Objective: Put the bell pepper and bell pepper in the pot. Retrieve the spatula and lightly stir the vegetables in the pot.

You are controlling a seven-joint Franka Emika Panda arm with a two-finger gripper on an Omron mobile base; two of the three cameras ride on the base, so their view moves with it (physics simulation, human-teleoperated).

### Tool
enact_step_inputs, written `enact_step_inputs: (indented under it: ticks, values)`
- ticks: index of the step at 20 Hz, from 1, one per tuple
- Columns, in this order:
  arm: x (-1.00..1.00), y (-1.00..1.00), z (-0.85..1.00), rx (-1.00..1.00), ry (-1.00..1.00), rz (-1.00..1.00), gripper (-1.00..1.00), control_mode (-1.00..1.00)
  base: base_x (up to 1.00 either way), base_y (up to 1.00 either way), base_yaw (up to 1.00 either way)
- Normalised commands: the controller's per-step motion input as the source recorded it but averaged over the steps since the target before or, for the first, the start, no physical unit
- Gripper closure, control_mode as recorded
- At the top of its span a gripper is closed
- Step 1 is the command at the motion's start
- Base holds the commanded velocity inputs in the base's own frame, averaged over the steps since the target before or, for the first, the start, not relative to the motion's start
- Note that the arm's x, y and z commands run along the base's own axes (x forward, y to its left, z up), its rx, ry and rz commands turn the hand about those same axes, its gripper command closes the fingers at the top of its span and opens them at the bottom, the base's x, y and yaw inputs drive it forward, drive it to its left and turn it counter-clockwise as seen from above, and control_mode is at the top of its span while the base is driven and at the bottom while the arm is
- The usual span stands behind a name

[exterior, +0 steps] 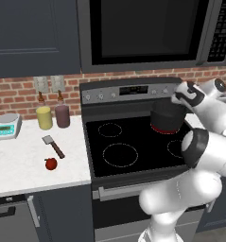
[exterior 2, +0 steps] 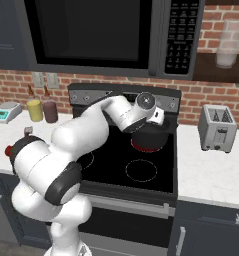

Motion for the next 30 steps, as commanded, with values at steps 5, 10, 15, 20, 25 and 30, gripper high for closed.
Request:
enact_step_inputs:
  ticks: [5, 10, 15, 20, 25, 30]
  values:
    - [0.77, -0.06, -0.45, 0.00, 0.01, 0.00, 1.00, -1.00, 0.00, 0.00, 0.00]
    - [0.66, -0.01, -0.51, 0.00, 0.02, 0.01, 1.00, -1.00, 0.00, 0.00, 0.00]
    - [0.53, -0.03, -0.37, 0.00, 0.00, 0.00, 1.00, -1.00, 0.00, 0.00, 0.00]
    - [0.57, -0.16, -0.23, 0.00, 0.00, 0.00, 1.00, -1.00, 0.00, 0.00, 0.00]
    - [0.45, -0.18, -0.09, 0.00, 0.00, 0.00, 1.00, -1.00, 0.00, 0.00, 0.00]
    - [0.49, -0.15, -0.05, 0.00, 0.00, 0.00, 1.00, -1.00, 0.00, 0.00, 0.00]
